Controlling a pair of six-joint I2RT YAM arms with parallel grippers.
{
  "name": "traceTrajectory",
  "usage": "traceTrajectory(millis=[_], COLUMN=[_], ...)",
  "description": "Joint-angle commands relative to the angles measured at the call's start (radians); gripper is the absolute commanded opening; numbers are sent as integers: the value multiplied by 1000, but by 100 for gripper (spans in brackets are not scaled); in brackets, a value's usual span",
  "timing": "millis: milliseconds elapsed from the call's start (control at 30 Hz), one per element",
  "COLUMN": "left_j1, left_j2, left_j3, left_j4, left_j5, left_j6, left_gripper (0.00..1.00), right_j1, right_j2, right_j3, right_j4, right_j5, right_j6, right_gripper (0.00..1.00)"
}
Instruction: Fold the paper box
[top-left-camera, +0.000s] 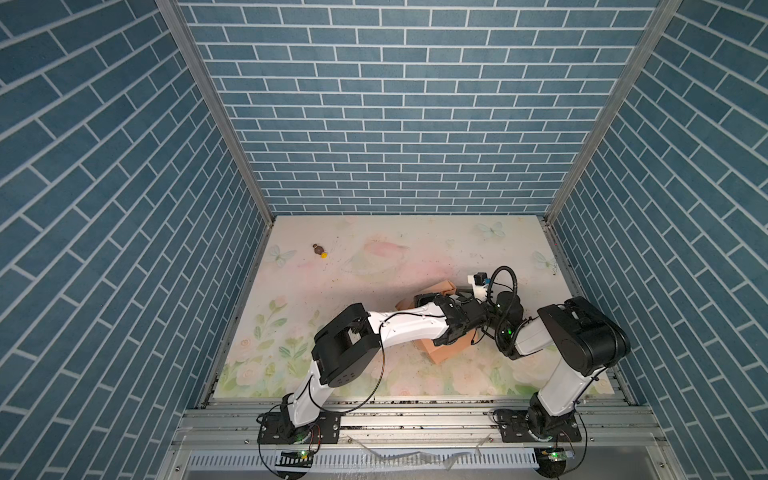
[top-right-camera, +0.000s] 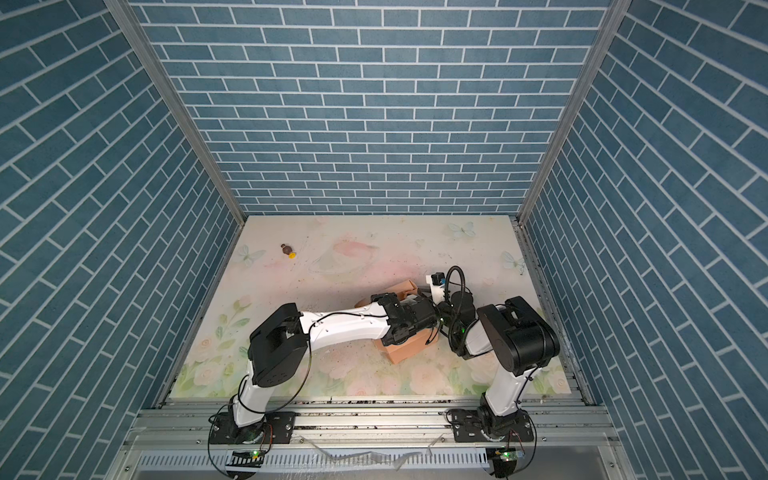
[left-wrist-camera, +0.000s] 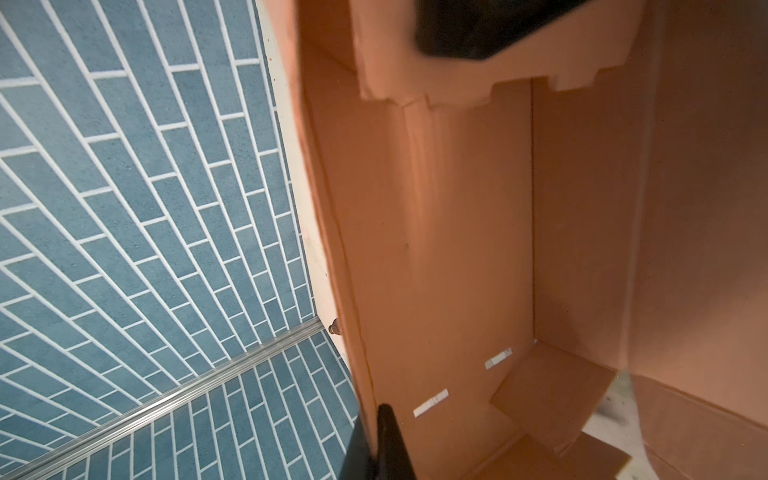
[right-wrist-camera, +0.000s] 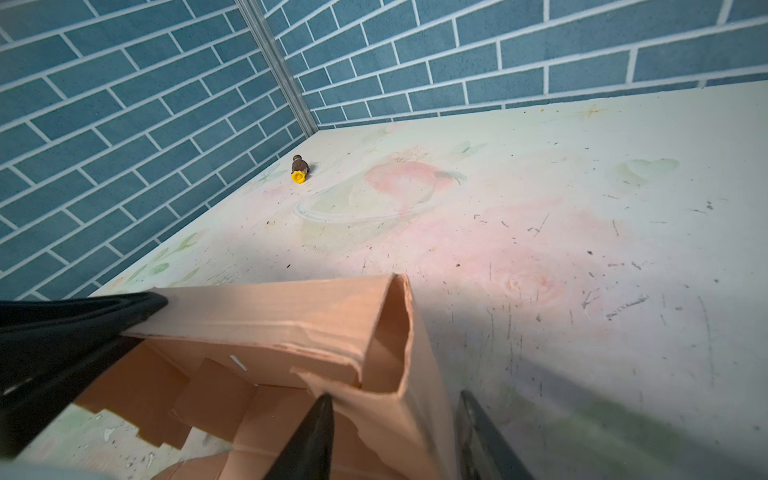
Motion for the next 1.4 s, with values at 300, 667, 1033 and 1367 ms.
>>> traceTrajectory(millis=[300, 667, 1033, 1367], left_j1=[-16, -14, -14, -14], left_j2=[-17, -19, -29, -35], left_j3=[-3, -2, 0, 0], left_j4=[-16, -15, -13, -16], left_j5=[28, 28, 30, 46], left_j6=[8, 8, 8, 5], left_gripper=[6, 6, 6, 6], right_j1=[35, 41, 40, 42], right_j2=[38, 38, 1, 55], right_j3=[31, 29, 14, 73], right_j4=[94, 105, 65, 57], right_j5=[8, 36, 50, 52], right_j6=[4, 16, -6, -18], right_gripper=[50, 22, 55, 57])
